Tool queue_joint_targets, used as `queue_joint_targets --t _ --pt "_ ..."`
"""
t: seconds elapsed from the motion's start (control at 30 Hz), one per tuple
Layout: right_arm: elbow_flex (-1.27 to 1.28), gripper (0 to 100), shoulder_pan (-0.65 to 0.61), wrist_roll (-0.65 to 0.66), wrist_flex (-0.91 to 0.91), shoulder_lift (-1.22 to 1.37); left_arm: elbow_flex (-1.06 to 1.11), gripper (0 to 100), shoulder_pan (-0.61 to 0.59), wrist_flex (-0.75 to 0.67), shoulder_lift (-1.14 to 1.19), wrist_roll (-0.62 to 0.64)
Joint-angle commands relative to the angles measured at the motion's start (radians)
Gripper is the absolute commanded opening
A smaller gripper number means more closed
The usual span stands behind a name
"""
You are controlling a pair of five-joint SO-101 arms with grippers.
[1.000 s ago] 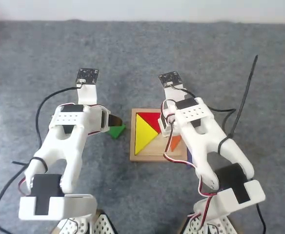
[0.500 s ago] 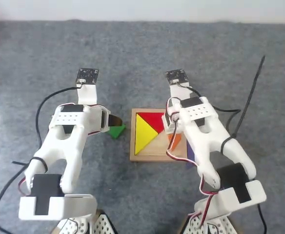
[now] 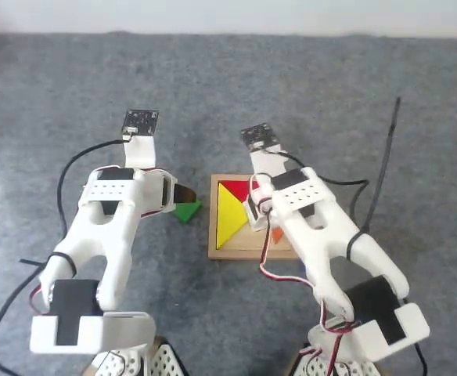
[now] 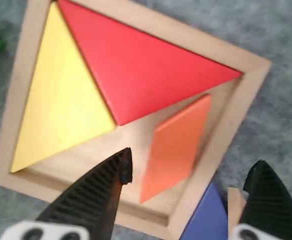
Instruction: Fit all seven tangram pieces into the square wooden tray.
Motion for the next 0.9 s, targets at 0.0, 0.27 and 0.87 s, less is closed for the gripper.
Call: queue_joint_targets --t 0.0,0.27,0.87 --pt "-0.032 35.5 0.015 0.017 -0.004 0.039 -0.047 35 0.006 0.009 -0.009 0.009" --pt "-0.183 35.5 0.143 0.020 0.002 0.171 -0.047 35 0.006 0.009 -0.009 0.009" --pt "-0.235 35.5 0.202 0.066 0.096 -0.077 -0.163 35 -0.006 0.147 -0.009 -0.026"
